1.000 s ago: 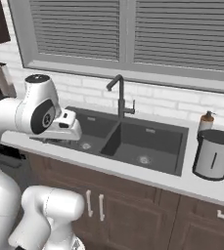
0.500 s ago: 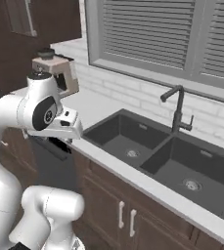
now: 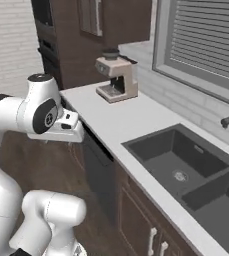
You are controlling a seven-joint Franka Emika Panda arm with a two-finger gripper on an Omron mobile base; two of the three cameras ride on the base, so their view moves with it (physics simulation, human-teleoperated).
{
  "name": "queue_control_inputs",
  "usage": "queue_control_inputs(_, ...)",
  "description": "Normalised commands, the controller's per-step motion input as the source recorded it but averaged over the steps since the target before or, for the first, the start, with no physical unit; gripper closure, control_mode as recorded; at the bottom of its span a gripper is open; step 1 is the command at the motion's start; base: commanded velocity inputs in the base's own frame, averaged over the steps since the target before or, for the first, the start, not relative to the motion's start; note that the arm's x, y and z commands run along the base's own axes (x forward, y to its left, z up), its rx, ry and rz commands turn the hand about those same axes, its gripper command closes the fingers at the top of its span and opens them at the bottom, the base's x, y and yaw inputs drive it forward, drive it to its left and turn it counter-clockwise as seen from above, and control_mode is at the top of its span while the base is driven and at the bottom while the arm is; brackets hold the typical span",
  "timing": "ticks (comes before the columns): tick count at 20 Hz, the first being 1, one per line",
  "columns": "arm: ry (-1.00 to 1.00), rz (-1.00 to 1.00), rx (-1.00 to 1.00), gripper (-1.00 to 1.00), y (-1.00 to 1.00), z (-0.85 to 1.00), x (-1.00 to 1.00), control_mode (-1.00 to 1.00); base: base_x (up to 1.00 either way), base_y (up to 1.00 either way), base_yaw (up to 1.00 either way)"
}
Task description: Navigate to the toaster oven.
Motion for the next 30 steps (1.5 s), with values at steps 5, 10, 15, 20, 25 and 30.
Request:
queue_control_inputs(5,0.00,0.00,0.00,-1.00,0.00,0.00,0.00,1.00,0.00,0.28,0.56)
queue_control_inputs(10,0.00,0.00,0.00,-1.00,0.00,0.00,0.00,1.00,-0.11,0.27,0.59)
queue_control_inputs(15,0.00,0.00,0.00,-1.00,0.00,0.00,0.00,1.00,-0.83,0.17,0.49)
queue_control_inputs(20,0.00,0.00,0.00,-1.00,0.00,0.00,0.00,1.00,-0.74,0.30,0.49)
queue_control_inputs(25,0.00,0.00,0.00,-1.00,0.00,0.00,0.00,1.00,-0.56,0.35,0.55)
queue_control_inputs(30,0.00,0.00,0.00,-1.00,0.00,0.00,0.00,1.00,-0.66,0.53,0.54)
